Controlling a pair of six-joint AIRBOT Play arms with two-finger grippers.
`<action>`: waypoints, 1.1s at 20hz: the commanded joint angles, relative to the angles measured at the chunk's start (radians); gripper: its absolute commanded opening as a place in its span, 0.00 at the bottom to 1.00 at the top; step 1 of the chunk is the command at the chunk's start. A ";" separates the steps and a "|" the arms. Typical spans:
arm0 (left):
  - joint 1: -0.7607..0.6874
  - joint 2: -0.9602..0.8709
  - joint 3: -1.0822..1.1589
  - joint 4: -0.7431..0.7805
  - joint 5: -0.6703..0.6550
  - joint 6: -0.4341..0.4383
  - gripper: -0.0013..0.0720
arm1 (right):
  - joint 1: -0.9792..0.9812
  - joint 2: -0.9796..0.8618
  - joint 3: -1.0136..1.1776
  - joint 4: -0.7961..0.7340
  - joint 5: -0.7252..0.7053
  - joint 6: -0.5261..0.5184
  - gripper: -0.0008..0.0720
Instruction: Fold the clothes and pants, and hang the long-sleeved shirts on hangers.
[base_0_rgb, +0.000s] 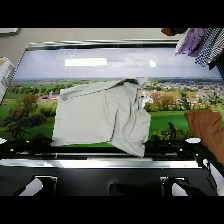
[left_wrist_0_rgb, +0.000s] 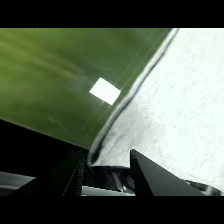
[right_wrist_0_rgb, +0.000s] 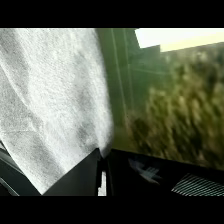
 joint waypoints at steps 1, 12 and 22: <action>0.001 -0.036 -0.001 0.005 0.013 0.017 0.47 | 0.000 0.008 -0.001 0.031 0.001 0.000 0.05; -0.116 -0.072 0.013 -0.161 0.029 0.135 0.03 | 0.000 0.205 0.059 0.074 0.054 -0.057 0.05; -0.429 -0.033 0.722 -0.068 0.050 -0.117 0.03 | 0.255 0.196 0.769 -0.352 -0.181 0.139 0.05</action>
